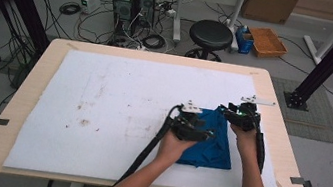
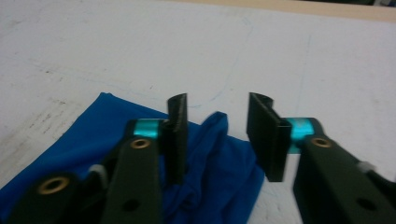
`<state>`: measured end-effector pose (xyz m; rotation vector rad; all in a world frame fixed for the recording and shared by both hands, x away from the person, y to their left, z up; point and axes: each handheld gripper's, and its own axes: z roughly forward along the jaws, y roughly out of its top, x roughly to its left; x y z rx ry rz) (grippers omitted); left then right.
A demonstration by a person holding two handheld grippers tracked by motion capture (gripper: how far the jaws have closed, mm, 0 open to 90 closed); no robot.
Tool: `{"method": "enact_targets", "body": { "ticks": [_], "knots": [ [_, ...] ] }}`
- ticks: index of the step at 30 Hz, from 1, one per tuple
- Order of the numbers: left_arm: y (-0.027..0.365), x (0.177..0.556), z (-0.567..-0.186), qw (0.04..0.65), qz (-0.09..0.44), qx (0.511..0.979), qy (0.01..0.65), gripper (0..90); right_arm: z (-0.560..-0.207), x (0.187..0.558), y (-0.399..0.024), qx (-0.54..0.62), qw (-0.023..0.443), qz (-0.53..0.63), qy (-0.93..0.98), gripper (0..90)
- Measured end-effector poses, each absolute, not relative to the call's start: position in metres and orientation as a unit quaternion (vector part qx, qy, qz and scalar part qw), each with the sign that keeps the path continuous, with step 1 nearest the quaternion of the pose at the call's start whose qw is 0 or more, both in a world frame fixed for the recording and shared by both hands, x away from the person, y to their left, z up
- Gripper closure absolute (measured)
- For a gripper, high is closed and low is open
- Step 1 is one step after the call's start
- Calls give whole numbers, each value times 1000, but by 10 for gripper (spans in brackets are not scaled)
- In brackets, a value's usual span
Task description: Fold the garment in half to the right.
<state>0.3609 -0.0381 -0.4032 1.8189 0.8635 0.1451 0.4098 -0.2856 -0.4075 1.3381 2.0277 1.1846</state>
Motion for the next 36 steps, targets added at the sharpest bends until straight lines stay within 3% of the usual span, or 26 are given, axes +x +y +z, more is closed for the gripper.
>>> {"method": "enact_targets", "body": {
  "ticks": [4, 9, 17, 23, 29, 31, 33, 36],
  "knots": [
    [17, 362, -400, 548, 126, 747, 354, 339, -400, 387, -289, 452, 238, 429, 745, 501],
    [82, 359, -409, 561, 166, 727, 360, 333, -405, 344, -272, 368, 200, 414, 809, 722],
    [158, 342, -425, 550, 178, 715, 392, 333, -439, 318, -243, 301, 155, 340, 877, 712],
    [181, 330, -428, 546, 190, 717, 390, 333, -430, 300, -267, 318, 181, 314, 876, 815],
    [182, 326, -429, 547, 191, 718, 385, 333, -429, 288, -291, 350, 189, 294, 869, 820],
    [182, 325, -429, 549, 191, 718, 382, 333, -425, 285, -294, 358, 198, 288, 866, 806],
    [180, 324, -430, 550, 188, 720, 381, 333, -419, 283, -298, 372, 207, 307, 851, 737],
    [178, 325, -431, 550, 185, 720, 381, 333, -414, 282, -297, 369, 166, 383, 831, 705]
  ]
}}
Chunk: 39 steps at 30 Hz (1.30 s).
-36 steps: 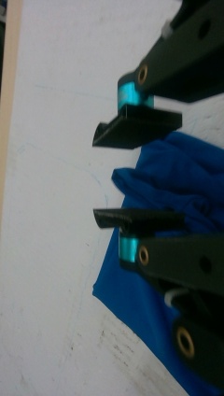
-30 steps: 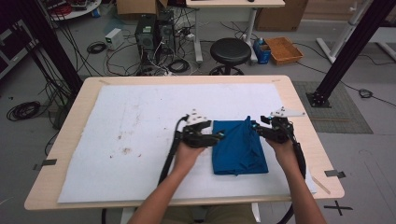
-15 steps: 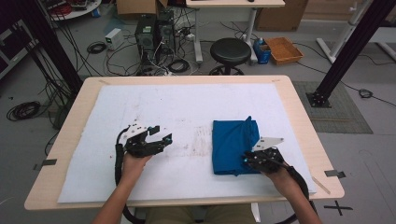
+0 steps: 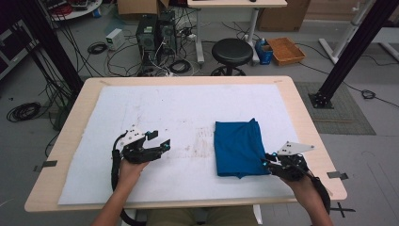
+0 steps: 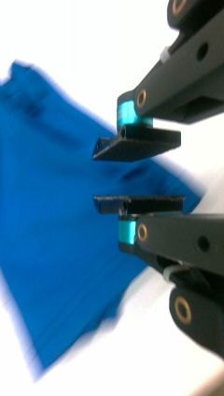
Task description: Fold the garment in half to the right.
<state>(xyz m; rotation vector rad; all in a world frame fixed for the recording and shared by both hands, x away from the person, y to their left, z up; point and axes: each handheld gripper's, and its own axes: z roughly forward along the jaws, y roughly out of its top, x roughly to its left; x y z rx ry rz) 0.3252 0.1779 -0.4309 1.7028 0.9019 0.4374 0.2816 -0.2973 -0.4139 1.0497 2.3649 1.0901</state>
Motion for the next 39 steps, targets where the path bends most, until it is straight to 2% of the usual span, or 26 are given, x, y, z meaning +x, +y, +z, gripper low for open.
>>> {"method": "enact_targets", "body": {
  "ticks": [2, 4, 5, 6, 8, 10, 11, 12, 14, 18, 20, 22, 24, 25, 27, 29, 30, 36, 38, 39],
  "knots": [
    [178, 325, -432, 551, 184, 719, 382, 333, -419, 282, -290, 352, 141, 400, 834, 705],
    [179, 324, -432, 550, 183, 718, 385, 332, -431, 283, -281, 347, 146, 365, 852, 709],
    [180, 324, -432, 549, 184, 717, 387, 324, -438, 284, -278, 347, 154, 337, 862, 731],
    [180, 324, -433, 551, 183, 715, 390, 319, -440, 284, -280, 345, 156, 342, 860, 799],
    [182, 324, -433, 552, 181, 713, 393, 319, -436, 282, -284, 343, 164, 325, 866, 874],
    [183, 324, -433, 553, 183, 709, 397, 319, -434, 281, -289, 350, 168, 314, 867, 874],
    [183, 325, -433, 553, 182, 710, 398, 319, -433, 280, -292, 355, 167, 315, 864, 854],
    [183, 325, -433, 553, 181, 709, 399, 319, -431, 280, -296, 363, 163, 324, 858, 778],
    [183, 326, -433, 553, 181, 709, 399, 319, -426, 282, -305, 390, 152, 361, 834, 704],
    [180, 327, -434, 553, 176, 710, 400, 319, -413, 302, -302, 436, 187, 399, 785, 565],
    [180, 326, -434, 552, 176, 711, 398, 319, -409, 323, -290, 457, 207, 395, 770, 530],
    [182, 326, -434, 553, 175, 710, 399, 319, -409, 349, -276, 479, 206, 399, 754, 479],
    [183, 326, -435, 554, 174, 708, 402, 319, -412, 375, -262, 505, 206, 384, 745, 480],
    [184, 326, -435, 554, 173, 707, 404, 319, -415, 387, -255, 520, 220, 354, 746, 487],
    [185, 327, -436, 553, 171, 708, 404, 319, -421, 405, -247, 544, 236, 310, 743, 566],
    [186, 327, -437, 552, 170, 709, 405, 319, -422, 414, -246, 548, 241, 303, 742, 819],
    [186, 327, -437, 552, 169, 709, 405, 319, -422, 416, -245, 545, 254, 293, 743, 869],
    [185, 326, -437, 551, 168, 711, 403, 319, -417, 420, -253, 538, 293, 335, 715, 875],
    [185, 326, -437, 551, 169, 711, 403, 319, -418, 422, -255, 545, 288, 345, 708, 870],
    [185, 326, -437, 551, 169, 711, 403, 319, -420, 423, -255, 550, 289, 337, 708, 838]
  ]
}}
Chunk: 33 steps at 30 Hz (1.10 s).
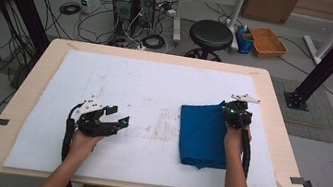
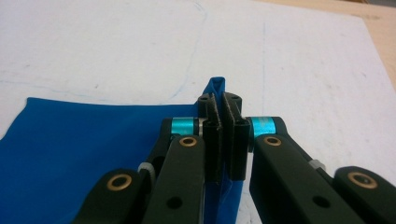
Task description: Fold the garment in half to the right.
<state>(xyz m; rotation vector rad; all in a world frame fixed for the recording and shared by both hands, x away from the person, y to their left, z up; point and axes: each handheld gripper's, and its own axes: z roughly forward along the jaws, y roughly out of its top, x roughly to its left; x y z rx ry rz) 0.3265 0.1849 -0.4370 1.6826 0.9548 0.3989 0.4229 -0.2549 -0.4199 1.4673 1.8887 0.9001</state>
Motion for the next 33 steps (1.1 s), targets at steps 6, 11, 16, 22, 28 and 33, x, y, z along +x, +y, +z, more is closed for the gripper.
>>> {"method": "enact_targets", "body": {
  "ticks": [6, 11, 16, 22, 28, 33],
  "knots": [
    [185, 326, -437, 554, 166, 709, 405, 319, -417, 416, -265, 571, 283, 319, 701, 585],
    [186, 326, -435, 554, 167, 709, 404, 319, -404, 382, -282, 539, 280, 365, 706, 594],
    [183, 327, -437, 549, 166, 712, 404, 319, -396, 358, -303, 533, 279, 406, 688, 571],
    [181, 327, -436, 550, 165, 714, 401, 319, -402, 363, -300, 523, 227, 413, 710, 599],
    [183, 327, -436, 549, 165, 712, 405, 319, -414, 327, -291, 501, 199, 360, 762, 663],
    [182, 326, -436, 548, 165, 716, 401, 319, -414, 290, -296, 473, 174, 338, 795, 703]
  ]
}}
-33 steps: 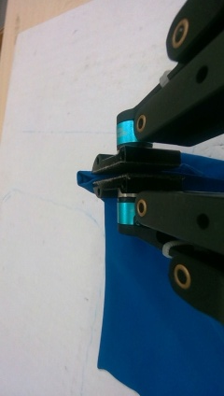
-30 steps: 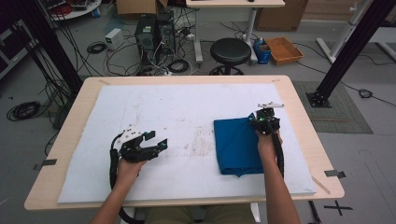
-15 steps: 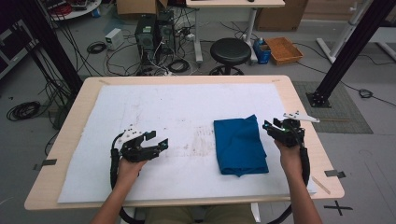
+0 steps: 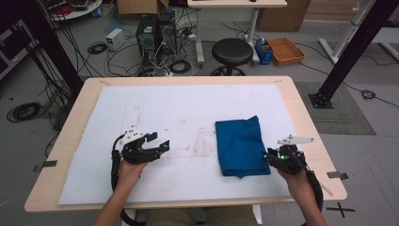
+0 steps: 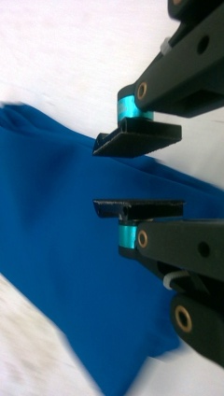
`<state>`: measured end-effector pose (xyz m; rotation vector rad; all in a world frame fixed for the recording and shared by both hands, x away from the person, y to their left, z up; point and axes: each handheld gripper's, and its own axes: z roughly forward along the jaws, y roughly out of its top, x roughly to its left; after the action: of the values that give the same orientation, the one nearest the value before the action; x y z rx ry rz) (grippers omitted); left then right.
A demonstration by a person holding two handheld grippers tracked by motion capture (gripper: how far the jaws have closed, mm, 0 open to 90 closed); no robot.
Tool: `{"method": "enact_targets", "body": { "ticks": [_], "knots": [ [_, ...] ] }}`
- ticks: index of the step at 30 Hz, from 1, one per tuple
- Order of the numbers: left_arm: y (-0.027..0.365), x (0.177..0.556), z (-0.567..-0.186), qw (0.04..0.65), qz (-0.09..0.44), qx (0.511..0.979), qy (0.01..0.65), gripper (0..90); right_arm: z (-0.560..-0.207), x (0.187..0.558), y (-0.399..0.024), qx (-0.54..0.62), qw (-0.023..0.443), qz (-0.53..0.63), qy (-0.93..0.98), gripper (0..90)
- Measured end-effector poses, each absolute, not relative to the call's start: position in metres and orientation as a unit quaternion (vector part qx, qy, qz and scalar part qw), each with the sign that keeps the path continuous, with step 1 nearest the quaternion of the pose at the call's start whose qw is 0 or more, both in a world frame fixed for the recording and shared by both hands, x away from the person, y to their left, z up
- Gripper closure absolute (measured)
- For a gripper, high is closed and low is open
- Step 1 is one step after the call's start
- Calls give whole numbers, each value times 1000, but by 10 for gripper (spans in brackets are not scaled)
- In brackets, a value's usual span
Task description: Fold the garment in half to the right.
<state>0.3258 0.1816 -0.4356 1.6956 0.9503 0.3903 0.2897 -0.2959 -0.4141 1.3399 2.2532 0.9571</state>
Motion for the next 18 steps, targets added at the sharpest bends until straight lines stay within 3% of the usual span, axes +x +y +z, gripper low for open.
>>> {"method": "enact_targets", "body": {
  "ticks": [3, 5, 8, 14, 16, 18],
  "knots": [
    [180, 325, -435, 549, 164, 716, 399, 319, -428, 282, -295, 466, 168, 307, 813, 751],
    [179, 325, -435, 548, 165, 717, 399, 319, -436, 281, -297, 465, 159, 306, 816, 854],
    [180, 325, -435, 549, 164, 715, 400, 319, -429, 277, -300, 459, 156, 301, 821, 865],
    [180, 326, -436, 549, 162, 714, 403, 319, -424, 266, -309, 483, 137, 289, 815, 852],
    [180, 326, -435, 549, 163, 714, 403, 319, -428, 268, -311, 495, 117, 274, 816, 806],
    [181, 326, -435, 548, 164, 715, 403, 319, -422, 267, -311, 497, 123, 280, 812, 692]
  ]
}}
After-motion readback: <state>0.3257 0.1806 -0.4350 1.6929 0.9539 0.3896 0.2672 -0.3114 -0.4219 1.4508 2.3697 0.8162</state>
